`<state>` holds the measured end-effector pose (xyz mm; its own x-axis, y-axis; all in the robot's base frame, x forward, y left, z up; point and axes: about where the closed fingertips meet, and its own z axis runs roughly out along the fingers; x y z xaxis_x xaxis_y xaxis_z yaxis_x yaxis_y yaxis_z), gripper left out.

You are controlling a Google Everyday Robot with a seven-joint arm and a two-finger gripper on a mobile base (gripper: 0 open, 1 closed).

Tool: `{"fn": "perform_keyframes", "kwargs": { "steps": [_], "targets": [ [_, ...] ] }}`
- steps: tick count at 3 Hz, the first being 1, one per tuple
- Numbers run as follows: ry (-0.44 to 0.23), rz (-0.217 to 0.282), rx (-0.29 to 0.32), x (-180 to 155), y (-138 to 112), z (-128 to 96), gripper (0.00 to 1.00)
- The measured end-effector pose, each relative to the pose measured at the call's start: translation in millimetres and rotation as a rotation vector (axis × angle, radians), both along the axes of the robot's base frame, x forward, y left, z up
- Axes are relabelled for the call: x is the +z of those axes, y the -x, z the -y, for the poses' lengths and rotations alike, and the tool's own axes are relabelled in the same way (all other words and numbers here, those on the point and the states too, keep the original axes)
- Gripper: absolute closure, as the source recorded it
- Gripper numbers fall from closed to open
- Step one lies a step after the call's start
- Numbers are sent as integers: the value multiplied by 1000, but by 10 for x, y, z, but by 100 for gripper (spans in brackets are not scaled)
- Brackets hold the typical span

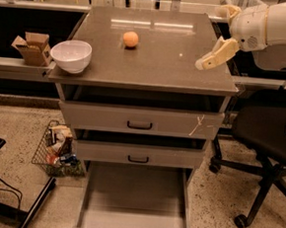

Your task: Place orange into bottom drawer

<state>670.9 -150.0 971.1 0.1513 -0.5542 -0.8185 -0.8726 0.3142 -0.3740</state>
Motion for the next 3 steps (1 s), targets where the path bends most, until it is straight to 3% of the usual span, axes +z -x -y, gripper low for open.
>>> {"fn": "perform_keyframes", "kwargs": {
  "steps": [1,3],
  "targets": [
    [0,0,0,0,0,0,0],
    [-211,-3,24,-285,-822,-360,0]
  ]
}}
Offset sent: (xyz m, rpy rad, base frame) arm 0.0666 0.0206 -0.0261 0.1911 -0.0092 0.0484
